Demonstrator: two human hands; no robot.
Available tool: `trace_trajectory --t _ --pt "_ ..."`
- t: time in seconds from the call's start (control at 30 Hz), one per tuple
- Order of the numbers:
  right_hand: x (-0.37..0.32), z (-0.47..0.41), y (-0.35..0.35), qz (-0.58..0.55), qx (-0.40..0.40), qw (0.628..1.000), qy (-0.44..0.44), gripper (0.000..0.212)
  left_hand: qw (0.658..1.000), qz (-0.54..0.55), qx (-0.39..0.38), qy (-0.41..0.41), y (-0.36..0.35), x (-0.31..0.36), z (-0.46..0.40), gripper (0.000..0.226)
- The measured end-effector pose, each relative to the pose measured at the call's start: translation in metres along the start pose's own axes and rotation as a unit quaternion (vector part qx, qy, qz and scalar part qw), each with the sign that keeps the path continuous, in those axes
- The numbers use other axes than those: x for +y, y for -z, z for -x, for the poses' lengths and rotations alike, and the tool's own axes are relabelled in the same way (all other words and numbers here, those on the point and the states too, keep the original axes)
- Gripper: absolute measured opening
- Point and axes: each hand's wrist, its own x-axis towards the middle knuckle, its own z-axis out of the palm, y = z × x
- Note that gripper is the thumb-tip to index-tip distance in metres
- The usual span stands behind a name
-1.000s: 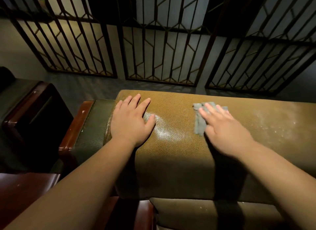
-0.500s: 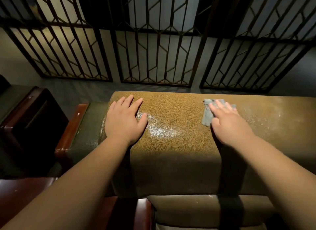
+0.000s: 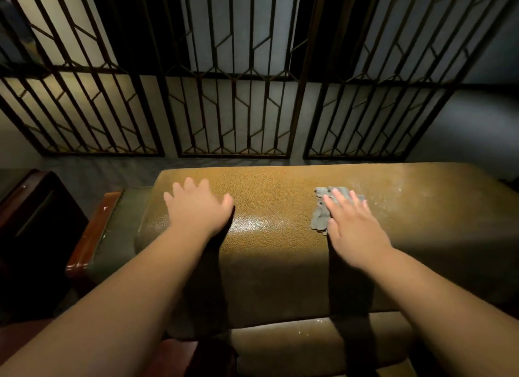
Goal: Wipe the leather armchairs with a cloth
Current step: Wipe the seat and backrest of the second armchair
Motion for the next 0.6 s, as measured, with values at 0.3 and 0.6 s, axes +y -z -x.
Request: trace_trajectory --t 0.3,0.6 --pt "0.021 0.024 -0.014 0.032 0.010 0.986 0.162 0.075 0.988 0.032 0.085 -0.127 -0.041 0.083 0.022 0.070" --pt "-0.015 0.027 -0.028 -0.027 0.063 0.996 0.056 0.075 0.984 0.025 0.119 -0.131 -0.052 0.085 0.021 0.069"
